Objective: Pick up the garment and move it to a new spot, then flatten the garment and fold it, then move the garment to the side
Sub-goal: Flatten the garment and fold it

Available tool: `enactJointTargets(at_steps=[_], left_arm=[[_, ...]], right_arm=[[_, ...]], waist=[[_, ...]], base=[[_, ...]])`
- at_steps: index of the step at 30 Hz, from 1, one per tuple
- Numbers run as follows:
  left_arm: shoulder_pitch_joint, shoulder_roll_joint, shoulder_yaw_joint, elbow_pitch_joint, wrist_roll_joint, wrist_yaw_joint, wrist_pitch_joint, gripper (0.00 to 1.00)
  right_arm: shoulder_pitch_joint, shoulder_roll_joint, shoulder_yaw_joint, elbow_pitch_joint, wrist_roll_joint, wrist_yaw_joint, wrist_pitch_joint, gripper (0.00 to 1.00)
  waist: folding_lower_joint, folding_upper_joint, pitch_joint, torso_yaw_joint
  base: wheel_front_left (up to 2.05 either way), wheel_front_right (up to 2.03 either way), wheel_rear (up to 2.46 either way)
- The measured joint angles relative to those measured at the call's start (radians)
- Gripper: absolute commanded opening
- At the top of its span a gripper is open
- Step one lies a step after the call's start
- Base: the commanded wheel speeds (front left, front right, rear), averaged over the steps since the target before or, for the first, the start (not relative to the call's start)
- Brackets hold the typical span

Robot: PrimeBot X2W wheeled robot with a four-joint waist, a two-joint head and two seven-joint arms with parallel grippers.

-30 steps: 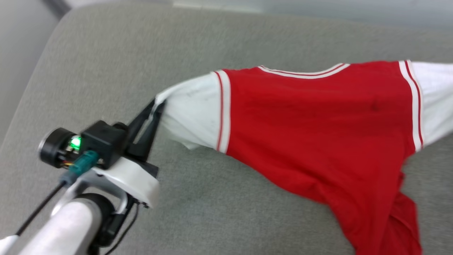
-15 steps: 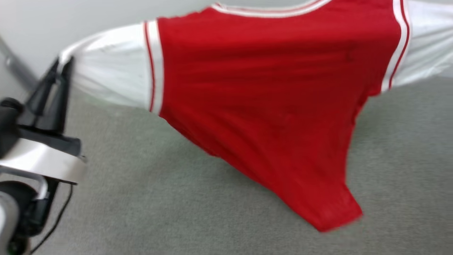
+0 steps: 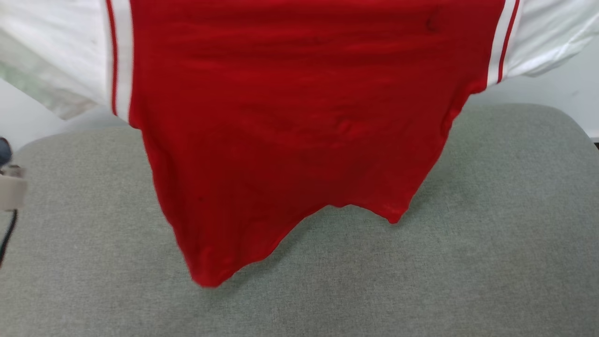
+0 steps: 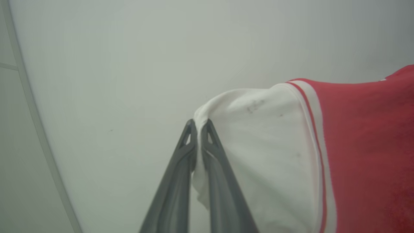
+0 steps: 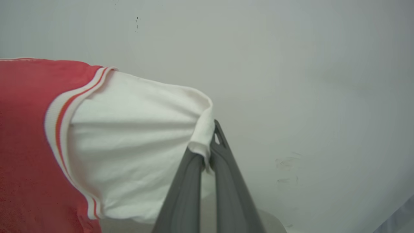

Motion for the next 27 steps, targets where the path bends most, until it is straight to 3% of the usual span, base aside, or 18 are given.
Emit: enactJointTargets(at_steps=[5,11,16,20,27], left_arm=[[-0.05,0.03,0.043,0.008,-0.023,-0.009,0.01,0.0],[-0.179,0.08,0.052,0.048,-0.048,-0.052,0.034,0.0],[-0.309,0.087,0.012,0.109,-0.069,-0.104,0.043,0.0],[-0.537,0.068,-0.04,0.236,-0.081,-0.161,0.037,0.0],[-0.907,-0.038,-0.146,0.495,-0.049,-0.239,-0.015,0.0]], right_arm=[[-0.022,0.008,-0.017,-0.035,-0.01,0.0,-0.006,0.0],[-0.103,0.01,-0.032,-0.051,-0.061,0.0,-0.041,0.0],[-0.178,0.017,-0.033,-0.039,-0.097,0.0,-0.058,0.0],[-0.317,0.019,0.002,0.027,-0.148,0.0,-0.087,0.0],[-0.587,0.022,0.062,0.195,-0.278,0.0,-0.226,0.0]], waist=[[0.0,0.0,0.033,-0.017],[0.0,0.0,0.123,-0.033],[0.0002,0.0,0.201,-0.034],[0.0002,0.0,0.305,-0.029],[0.0003,0.0001,0.459,-0.016]], base=[[0.0,0.0,0.0],[0.0,0.0,0.0],[0.0,0.0,0.0],[0.0,0.0,0.0],[0.0,0.0,0.0]])
